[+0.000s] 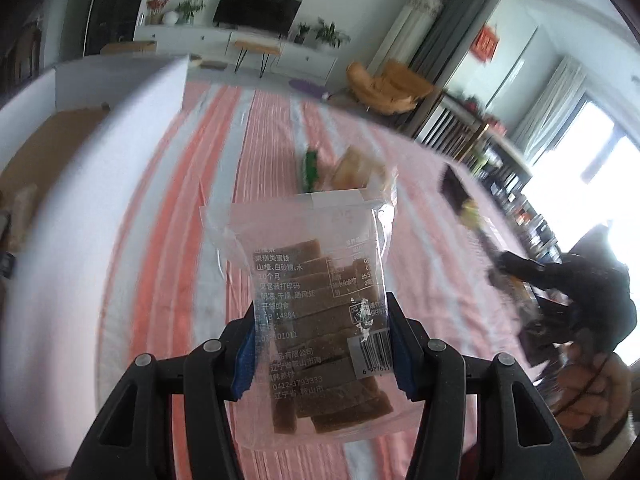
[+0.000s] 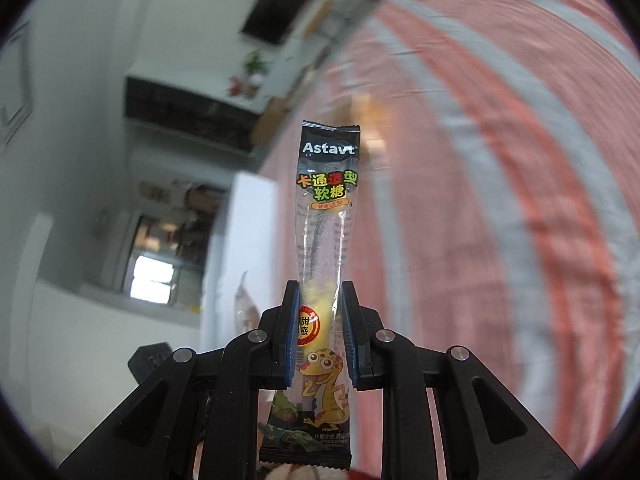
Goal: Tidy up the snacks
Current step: 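Carry both snacks over the cardboard box and open both tools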
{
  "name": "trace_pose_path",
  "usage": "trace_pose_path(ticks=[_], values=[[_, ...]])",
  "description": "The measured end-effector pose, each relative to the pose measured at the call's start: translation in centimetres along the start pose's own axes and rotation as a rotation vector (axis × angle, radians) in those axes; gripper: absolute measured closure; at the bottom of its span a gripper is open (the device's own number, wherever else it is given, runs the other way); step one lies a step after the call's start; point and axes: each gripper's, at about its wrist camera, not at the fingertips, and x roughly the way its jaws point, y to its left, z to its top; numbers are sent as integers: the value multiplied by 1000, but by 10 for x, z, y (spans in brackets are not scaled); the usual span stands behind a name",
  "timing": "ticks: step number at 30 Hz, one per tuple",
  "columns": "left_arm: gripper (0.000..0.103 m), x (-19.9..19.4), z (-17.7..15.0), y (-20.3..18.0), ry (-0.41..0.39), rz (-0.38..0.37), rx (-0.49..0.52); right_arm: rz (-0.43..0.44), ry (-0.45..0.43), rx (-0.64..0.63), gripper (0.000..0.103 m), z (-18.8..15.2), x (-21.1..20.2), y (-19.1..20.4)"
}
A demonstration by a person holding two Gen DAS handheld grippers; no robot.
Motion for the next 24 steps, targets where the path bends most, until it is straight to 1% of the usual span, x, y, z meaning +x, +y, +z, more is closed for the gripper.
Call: trace_pose_path(ticks=[2,4,5,6,7,8,10,11,12,13,14,15,16,17,18,19,20,21,22,24], values=[[49,-26,10,2,-50,-9,-6,35,19,-51,83,4,16,31],[49,-66,25,15,-133,4,-20,96,61,-108,83,6,41,76],[49,-77,29,21,-156,14,-26,125,88,-133,83,4,55,97],[49,-97,35,32,-192,41,-39,140,106,-149,83,3,66,109],[49,-111,39,44,-219,68,-51,157,135,-175,83,3,86,132],[49,-124,43,56,-245,104,-61,165,157,-200,83,2,103,148],[49,-146,47,88,-281,224,-88,176,207,-267,83,-5,146,188],[49,-153,48,103,-289,276,-108,172,233,-299,83,-12,170,205],[48,-159,47,121,-295,328,-131,168,252,-314,83,-14,186,212],[48,-161,45,138,-288,379,-154,156,274,-332,83,-24,208,224],[48,-161,42,154,-274,433,-177,143,283,-345,83,-35,217,232],[46,-159,38,170,-257,494,-199,126,294,-360,78,-46,227,240],[40,-156,35,181,-236,542,-213,88,315,-386,66,-54,245,244],[36,-152,31,191,-212,582,-227,61,321,-400,61,-57,252,244],[30,-149,26,202,-187,619,-247,34,316,-411,54,-63,255,242],[26,-147,22,206,-179,634,-261,10,300,-432,52,-66,253,238],[25,-145,18,209,-178,641,-274,-6,286,-454,50,-67,250,233],[22,-144,13,209,-185,641,-288,-27,264,-487,43,-69,243,228],[20,-143,10,206,-193,638,-292,-67,228,-535,37,-67,232,220],[19,-140,8,196,-206,619,-286,-150,152,-621,34,-64,209,201]])
